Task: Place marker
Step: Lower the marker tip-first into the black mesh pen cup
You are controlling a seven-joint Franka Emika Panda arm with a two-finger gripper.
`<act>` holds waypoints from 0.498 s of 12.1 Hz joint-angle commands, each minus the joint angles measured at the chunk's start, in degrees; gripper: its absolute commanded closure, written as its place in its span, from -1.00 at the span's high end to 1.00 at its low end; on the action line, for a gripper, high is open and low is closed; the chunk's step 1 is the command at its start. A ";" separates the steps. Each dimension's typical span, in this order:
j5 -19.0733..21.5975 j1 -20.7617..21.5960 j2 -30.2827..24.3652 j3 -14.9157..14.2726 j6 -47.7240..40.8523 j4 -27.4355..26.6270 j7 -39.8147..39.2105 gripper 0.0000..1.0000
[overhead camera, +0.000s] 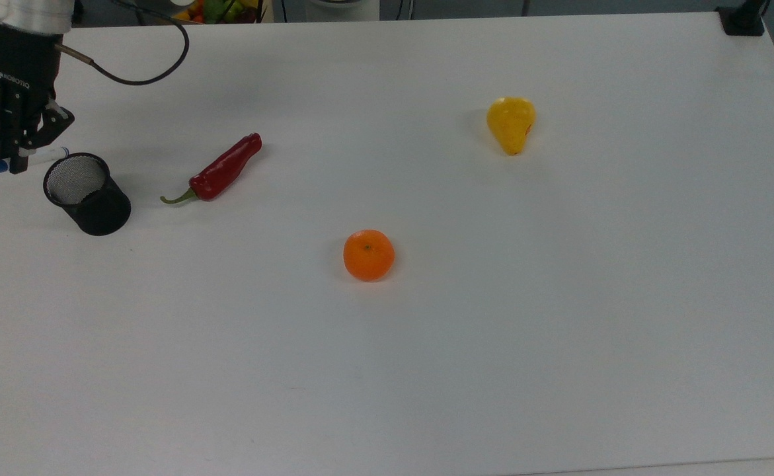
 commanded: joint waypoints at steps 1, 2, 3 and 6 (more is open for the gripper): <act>1.67 0.21 1.79 1.09 5.33 -2.14 -0.83 -1.00; 1.67 0.21 2.32 1.53 6.12 -2.58 -0.83 -1.00; 1.67 0.21 2.41 1.79 6.22 -2.84 -0.91 -1.00; 1.67 0.21 2.85 2.23 5.87 -3.37 -0.92 -0.57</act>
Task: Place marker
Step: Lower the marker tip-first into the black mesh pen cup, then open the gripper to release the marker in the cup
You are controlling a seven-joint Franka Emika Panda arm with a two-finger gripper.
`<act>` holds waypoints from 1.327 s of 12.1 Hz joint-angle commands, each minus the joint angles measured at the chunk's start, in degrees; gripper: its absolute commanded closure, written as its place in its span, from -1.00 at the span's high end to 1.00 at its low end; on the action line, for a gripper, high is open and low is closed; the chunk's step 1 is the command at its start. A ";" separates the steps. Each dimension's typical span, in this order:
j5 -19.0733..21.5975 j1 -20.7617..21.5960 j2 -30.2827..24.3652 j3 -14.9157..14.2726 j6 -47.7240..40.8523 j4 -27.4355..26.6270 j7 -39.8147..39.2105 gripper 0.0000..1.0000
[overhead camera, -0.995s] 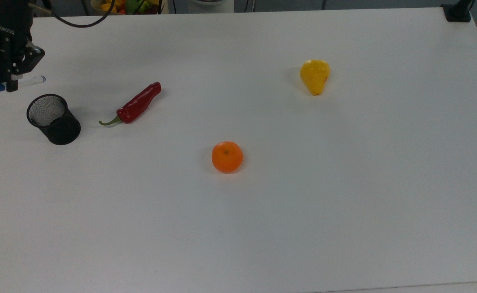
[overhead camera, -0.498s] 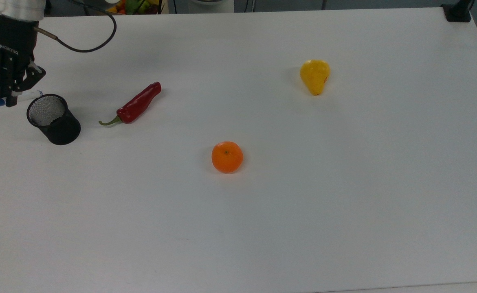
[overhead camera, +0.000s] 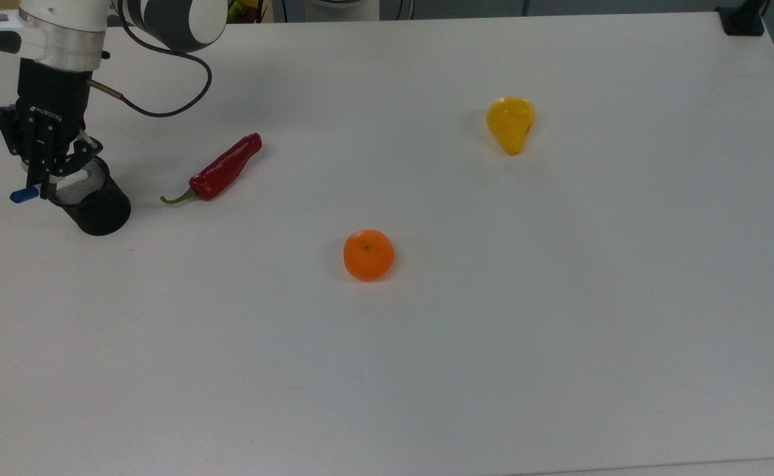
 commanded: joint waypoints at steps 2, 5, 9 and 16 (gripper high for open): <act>1.66 0.18 -0.61 0.56 0.88 -1.56 -0.75 0.23; 1.66 0.27 -1.30 0.47 0.36 -1.64 -0.57 0.53; 1.31 0.10 -10.60 -0.32 -17.62 -0.68 -1.28 1.00; 1.75 -2.01 -16.86 -0.06 -72.18 24.77 3.79 1.00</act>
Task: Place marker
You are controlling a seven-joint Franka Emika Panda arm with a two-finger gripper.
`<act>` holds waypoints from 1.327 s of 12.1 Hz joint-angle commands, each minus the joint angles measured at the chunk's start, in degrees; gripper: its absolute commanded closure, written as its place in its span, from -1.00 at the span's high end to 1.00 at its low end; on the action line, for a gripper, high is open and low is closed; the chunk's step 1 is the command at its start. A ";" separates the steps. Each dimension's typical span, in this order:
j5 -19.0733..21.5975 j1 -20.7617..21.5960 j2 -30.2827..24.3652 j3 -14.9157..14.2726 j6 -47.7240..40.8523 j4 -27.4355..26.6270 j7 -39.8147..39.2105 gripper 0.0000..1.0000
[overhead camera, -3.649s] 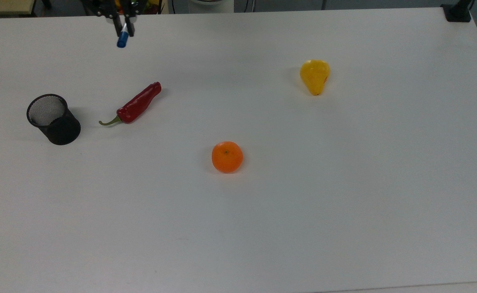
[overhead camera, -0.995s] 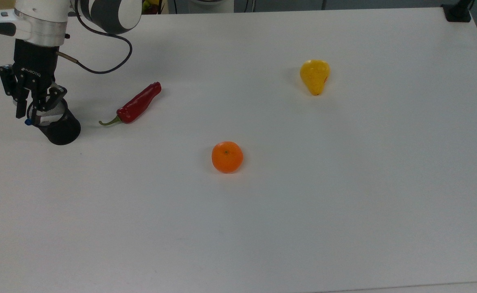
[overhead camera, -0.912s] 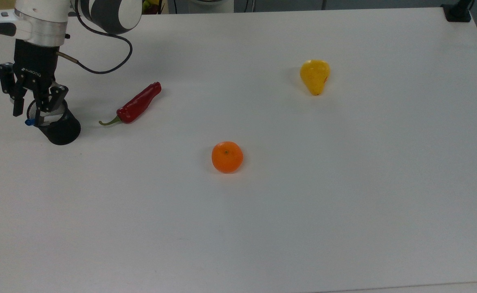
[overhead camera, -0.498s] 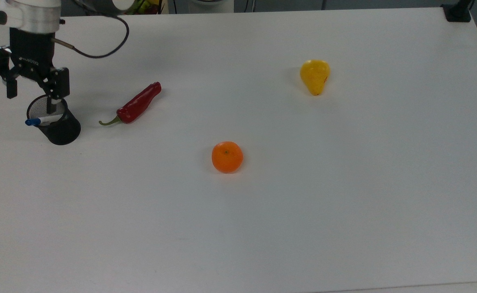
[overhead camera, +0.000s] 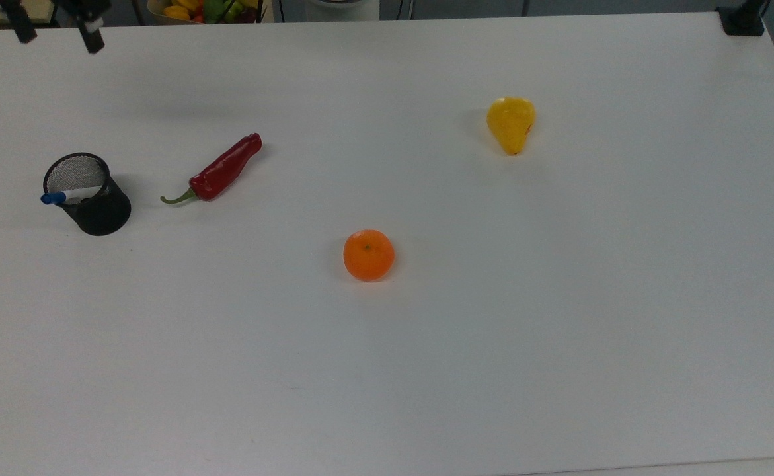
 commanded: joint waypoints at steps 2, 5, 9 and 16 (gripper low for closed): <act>1.63 0.21 -1.83 1.61 -23.54 11.96 8.43 1.00; 0.41 -0.05 -4.64 10.73 -29.73 12.76 18.62 1.00; -2.74 0.13 -5.52 21.53 -29.20 12.32 29.35 1.00; -8.04 3.02 -5.35 24.65 -20.24 4.59 12.96 1.00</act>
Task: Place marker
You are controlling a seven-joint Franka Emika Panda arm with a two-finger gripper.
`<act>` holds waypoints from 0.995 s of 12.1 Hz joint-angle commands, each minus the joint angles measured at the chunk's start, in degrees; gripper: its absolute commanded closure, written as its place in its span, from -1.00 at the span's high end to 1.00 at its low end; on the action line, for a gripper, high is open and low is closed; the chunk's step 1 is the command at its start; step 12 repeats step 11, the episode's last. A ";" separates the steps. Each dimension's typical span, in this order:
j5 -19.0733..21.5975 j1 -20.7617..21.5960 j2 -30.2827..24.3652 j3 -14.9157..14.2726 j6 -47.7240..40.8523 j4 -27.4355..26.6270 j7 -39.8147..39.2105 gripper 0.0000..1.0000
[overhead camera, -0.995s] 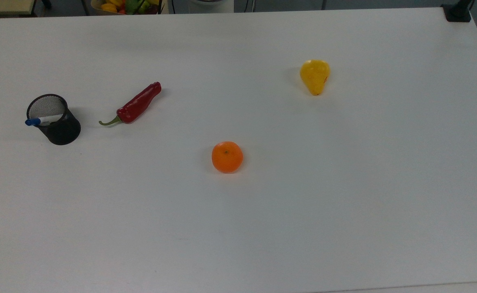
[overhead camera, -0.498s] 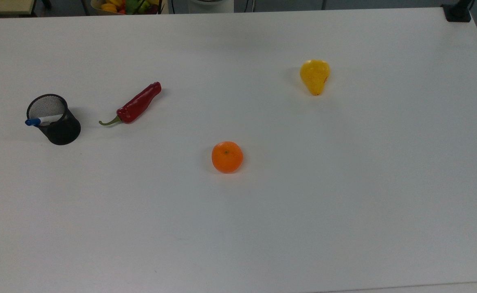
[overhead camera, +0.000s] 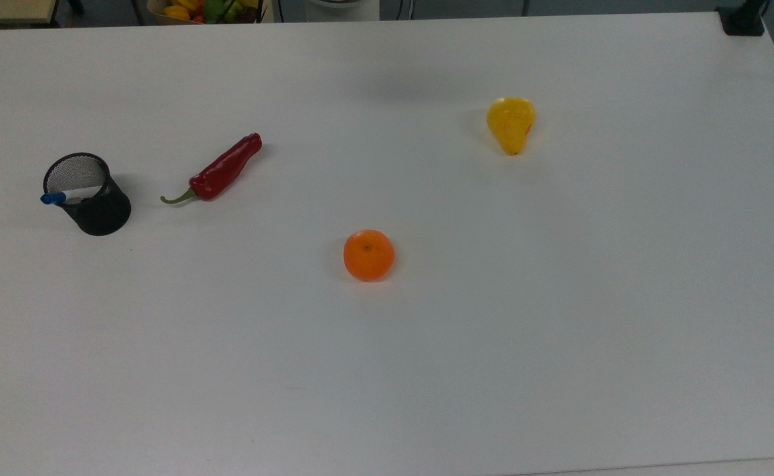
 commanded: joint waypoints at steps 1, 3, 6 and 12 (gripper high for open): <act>-2.16 1.84 -0.74 -0.96 5.23 -3.33 -9.48 1.00; -3.66 1.94 -0.39 -1.05 7.87 -3.86 -9.50 1.00; -3.84 1.94 -0.39 -1.14 7.71 -3.95 -9.59 1.00; -3.84 2.11 -0.47 -1.14 7.18 -3.94 -9.06 1.00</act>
